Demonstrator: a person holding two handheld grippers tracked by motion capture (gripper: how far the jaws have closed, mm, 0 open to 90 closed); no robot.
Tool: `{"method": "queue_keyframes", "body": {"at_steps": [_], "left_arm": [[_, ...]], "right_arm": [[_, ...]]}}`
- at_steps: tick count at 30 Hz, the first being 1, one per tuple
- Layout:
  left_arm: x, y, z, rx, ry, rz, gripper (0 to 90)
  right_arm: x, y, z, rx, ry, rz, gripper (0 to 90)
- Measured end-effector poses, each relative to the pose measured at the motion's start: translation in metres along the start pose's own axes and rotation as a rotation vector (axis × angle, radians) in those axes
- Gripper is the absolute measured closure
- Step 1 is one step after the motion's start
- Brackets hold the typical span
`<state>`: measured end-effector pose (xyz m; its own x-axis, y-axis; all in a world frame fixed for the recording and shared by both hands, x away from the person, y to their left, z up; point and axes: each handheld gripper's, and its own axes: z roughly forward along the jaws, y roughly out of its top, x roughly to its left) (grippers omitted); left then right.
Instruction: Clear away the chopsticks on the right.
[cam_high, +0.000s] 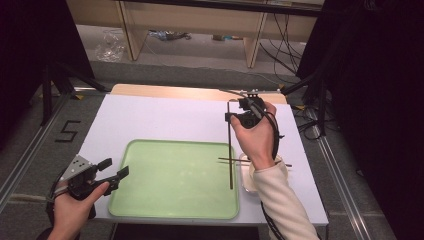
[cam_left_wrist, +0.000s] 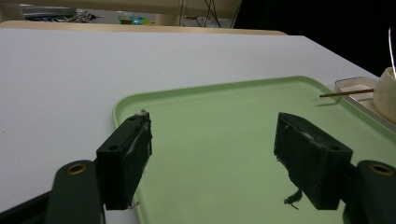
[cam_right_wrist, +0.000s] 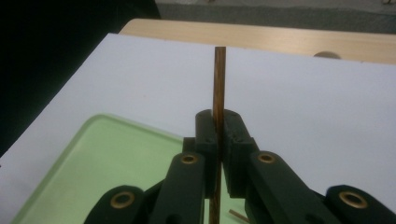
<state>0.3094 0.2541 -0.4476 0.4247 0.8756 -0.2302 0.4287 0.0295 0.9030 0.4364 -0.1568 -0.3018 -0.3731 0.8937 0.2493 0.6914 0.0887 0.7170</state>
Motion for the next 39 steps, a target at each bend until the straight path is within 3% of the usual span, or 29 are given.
{"method": "queue_keyframes", "body": {"at_steps": [5,7,8,9,10,12,14,15,20,21,24,27,29,30,31,32,33,34,36,37,39], "left_arm": [[0.000,0.000,0.001,0.002,-0.001,-0.001,27.2],[-0.001,0.000,0.000,0.001,-0.001,0.000,27.2],[0.000,0.000,0.000,0.001,-0.001,0.001,27.2],[0.000,0.000,0.000,0.001,-0.001,0.001,27.2],[0.000,0.000,0.000,0.001,-0.001,-0.002,27.2],[0.000,0.000,0.001,0.002,-0.001,-0.002,27.2],[0.000,0.000,0.001,0.002,-0.001,-0.001,27.2],[0.000,0.000,0.001,0.003,-0.001,-0.002,27.2],[0.000,0.000,0.000,0.001,0.000,-0.003,27.2],[0.000,0.000,0.000,0.003,-0.001,-0.003,27.2],[0.000,0.000,0.001,0.006,-0.002,-0.003,27.1],[0.000,0.000,0.001,0.009,-0.002,-0.001,27.0],[0.000,0.000,0.001,0.010,-0.002,0.000,27.0],[0.000,0.000,0.001,0.009,-0.002,0.000,27.0],[0.000,0.000,0.001,0.008,-0.002,0.000,27.0],[0.000,0.000,0.001,0.009,-0.001,0.000,27.0],[0.000,0.000,0.001,0.010,-0.003,-0.001,27.0],[0.000,0.000,0.001,0.011,-0.002,-0.001,27.0],[0.000,0.000,0.001,0.012,-0.002,0.001,27.0],[0.000,0.000,0.001,0.012,-0.002,0.000,27.0],[0.000,-0.001,0.001,0.013,-0.002,-0.001,27.0]], "right_arm": [[0.001,-0.002,0.011,0.052,0.003,0.009,87.5],[0.000,-0.004,0.018,0.078,-0.025,-0.004,87.5],[0.002,-0.004,0.021,0.099,-0.024,0.028,87.5],[0.002,-0.004,0.021,0.099,-0.024,0.028,87.5],[0.005,-0.005,0.025,0.166,-0.050,0.108,87.5],[0.004,-0.007,0.031,0.197,-0.055,0.128,87.5],[0.003,-0.008,0.037,0.231,-0.047,0.179,87.5],[0.001,-0.009,0.039,0.250,-0.056,0.148,87.5],[-0.002,-0.014,0.055,0.329,-0.058,0.183,87.5],[0.000,-0.014,0.058,0.345,-0.064,0.227,87.4],[0.000,-0.016,0.065,0.375,-0.077,0.251,87.5],[-0.001,-0.020,0.071,0.408,-0.092,0.226,87.5],[-0.002,-0.021,0.076,0.428,-0.099,0.250,87.5],[-0.006,-0.022,0.078,0.418,-0.093,0.206,87.5],[-0.005,-0.022,0.079,0.436,-0.098,0.247,87.5],[-0.010,-0.023,0.082,0.419,-0.089,0.207,87.5],[-0.010,-0.023,0.082,0.437,-0.092,0.229,87.5],[-0.013,-0.024,0.083,0.419,-0.084,0.203,87.5],[-0.011,-0.023,0.084,0.441,-0.098,0.253,87.5],[-0.007,-0.022,0.083,0.468,-0.094,0.315,87.5],[-0.012,-0.024,0.087,0.437,-0.079,0.245,87.5]]}}
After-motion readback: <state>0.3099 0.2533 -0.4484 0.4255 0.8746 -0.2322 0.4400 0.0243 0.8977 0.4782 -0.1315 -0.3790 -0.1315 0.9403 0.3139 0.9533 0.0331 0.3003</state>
